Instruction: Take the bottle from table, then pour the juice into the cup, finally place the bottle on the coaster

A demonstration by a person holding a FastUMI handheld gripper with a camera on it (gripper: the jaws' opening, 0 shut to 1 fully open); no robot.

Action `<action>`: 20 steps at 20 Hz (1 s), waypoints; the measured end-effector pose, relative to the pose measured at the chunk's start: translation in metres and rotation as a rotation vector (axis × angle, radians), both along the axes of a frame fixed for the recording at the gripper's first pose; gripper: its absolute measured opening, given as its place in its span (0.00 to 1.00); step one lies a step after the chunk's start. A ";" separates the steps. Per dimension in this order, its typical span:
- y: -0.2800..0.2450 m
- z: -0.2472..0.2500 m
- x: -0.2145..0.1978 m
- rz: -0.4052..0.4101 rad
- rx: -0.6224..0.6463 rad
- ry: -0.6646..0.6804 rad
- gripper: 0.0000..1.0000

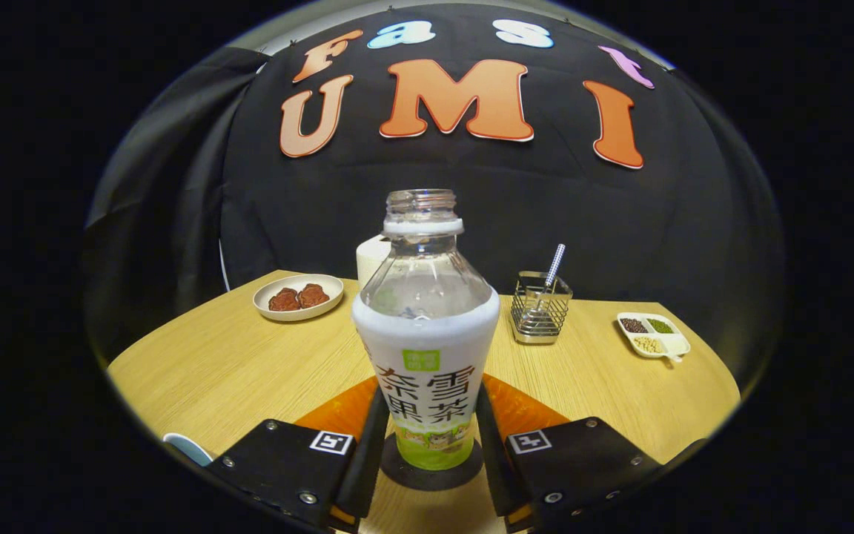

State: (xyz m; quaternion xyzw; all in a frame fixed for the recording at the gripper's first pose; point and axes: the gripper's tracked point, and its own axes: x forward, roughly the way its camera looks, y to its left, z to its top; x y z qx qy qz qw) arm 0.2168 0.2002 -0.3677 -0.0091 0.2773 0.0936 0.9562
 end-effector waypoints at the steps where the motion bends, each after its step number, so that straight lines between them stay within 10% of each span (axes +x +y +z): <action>1: -0.001 -0.002 0.000 -0.003 -0.004 0.004 0.61; 15: -0.002 -0.002 -0.018 0.009 0.052 0.052 0.67; 20: 0.002 0.046 -0.032 0.059 0.053 0.009 0.87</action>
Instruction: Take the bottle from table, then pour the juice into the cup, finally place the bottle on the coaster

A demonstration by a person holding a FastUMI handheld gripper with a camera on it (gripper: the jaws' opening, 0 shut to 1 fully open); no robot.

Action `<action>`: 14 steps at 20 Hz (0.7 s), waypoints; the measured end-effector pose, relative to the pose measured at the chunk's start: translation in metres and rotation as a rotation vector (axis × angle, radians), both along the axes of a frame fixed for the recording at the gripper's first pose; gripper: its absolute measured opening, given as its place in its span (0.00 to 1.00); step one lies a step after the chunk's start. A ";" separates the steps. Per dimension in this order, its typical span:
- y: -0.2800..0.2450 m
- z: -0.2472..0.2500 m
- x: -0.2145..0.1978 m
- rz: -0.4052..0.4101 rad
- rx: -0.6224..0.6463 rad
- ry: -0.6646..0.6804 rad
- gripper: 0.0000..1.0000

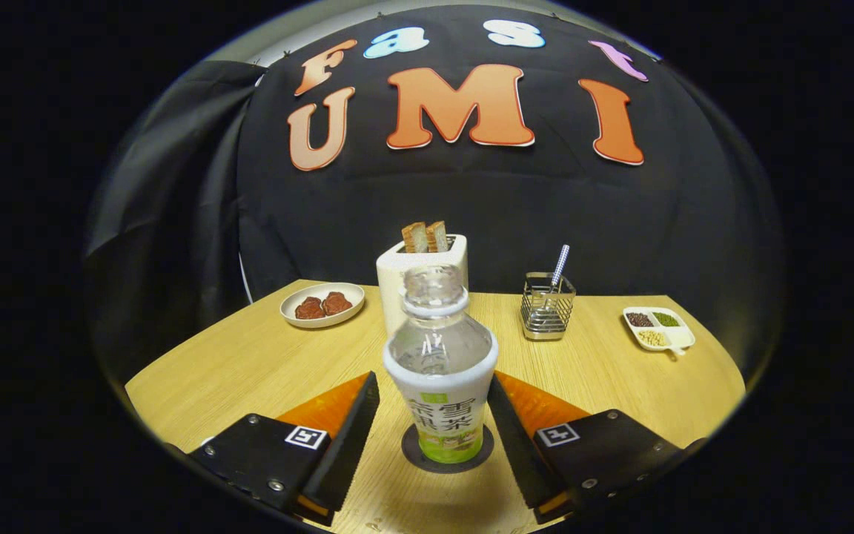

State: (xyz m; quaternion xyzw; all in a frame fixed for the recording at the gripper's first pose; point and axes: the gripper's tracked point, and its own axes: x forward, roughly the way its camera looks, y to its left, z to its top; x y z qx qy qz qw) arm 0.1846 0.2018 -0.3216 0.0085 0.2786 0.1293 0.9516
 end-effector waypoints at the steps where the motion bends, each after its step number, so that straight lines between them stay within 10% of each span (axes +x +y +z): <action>1: 0.000 0.012 -0.005 0.015 -0.010 -0.014 0.91; 14: -0.073 0.189 -0.059 -0.056 -0.103 -0.292 0.97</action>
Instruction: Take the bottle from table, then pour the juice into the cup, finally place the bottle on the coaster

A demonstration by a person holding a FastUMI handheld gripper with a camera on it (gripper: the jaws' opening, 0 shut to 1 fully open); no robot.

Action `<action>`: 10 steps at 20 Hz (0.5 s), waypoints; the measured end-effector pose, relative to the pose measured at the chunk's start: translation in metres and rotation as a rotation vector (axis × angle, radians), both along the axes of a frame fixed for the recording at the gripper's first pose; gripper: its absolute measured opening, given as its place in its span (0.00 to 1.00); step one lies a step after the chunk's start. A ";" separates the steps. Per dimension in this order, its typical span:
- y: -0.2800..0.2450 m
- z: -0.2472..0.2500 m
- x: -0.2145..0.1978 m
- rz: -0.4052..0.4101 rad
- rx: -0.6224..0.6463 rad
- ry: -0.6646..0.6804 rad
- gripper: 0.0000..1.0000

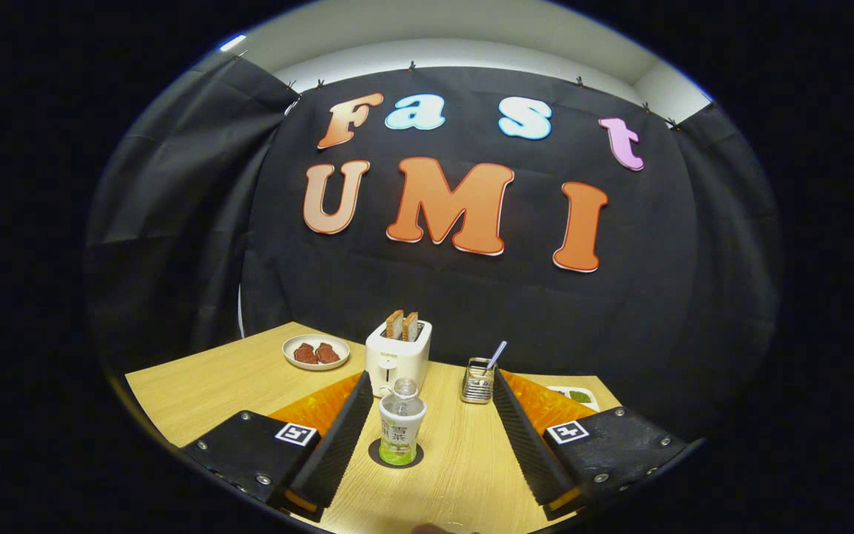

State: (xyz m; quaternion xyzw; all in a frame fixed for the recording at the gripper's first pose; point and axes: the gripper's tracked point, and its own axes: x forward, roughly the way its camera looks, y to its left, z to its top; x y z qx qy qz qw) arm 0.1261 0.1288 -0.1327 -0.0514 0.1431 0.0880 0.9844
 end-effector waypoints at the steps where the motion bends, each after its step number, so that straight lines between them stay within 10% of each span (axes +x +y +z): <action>1: -0.008 0.013 -0.008 -0.010 0.003 -0.012 0.97; 10: -0.066 0.135 -0.092 -0.089 0.016 -0.144 0.97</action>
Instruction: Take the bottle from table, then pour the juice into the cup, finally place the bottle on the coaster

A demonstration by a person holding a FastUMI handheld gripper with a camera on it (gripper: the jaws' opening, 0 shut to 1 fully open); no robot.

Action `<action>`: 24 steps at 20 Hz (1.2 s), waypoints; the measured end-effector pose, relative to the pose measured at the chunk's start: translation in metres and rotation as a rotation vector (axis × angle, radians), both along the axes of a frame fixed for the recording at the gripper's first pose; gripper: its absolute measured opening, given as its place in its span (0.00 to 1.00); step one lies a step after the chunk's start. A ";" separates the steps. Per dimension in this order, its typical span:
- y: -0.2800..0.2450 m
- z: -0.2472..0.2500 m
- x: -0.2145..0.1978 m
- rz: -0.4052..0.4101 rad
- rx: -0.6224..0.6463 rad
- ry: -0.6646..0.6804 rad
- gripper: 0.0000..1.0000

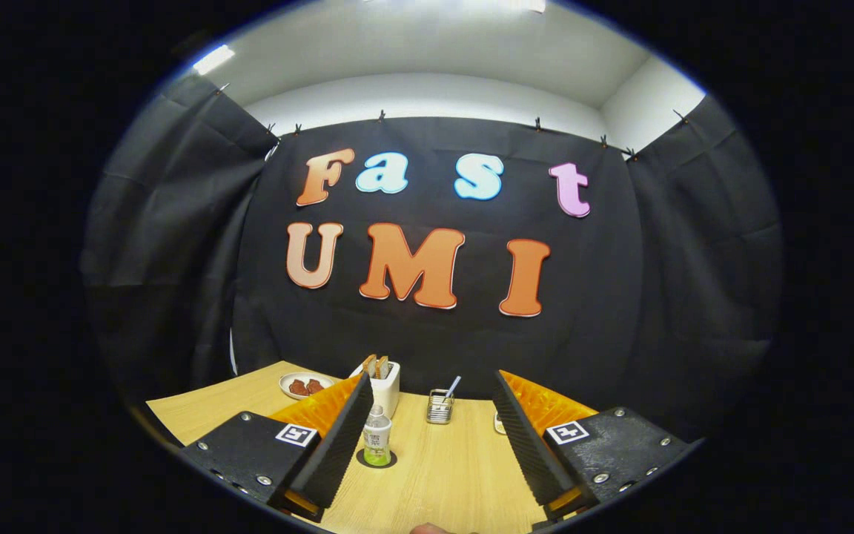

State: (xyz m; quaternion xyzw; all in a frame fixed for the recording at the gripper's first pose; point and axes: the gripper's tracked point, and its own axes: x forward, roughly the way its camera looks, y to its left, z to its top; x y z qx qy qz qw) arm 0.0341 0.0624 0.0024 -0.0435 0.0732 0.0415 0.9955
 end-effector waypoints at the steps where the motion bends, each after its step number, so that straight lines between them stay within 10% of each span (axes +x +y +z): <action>1: -0.004 0.010 -0.012 -0.007 -0.008 -0.015 0.97; 24: -0.055 0.092 -0.100 -0.070 0.043 -0.209 0.97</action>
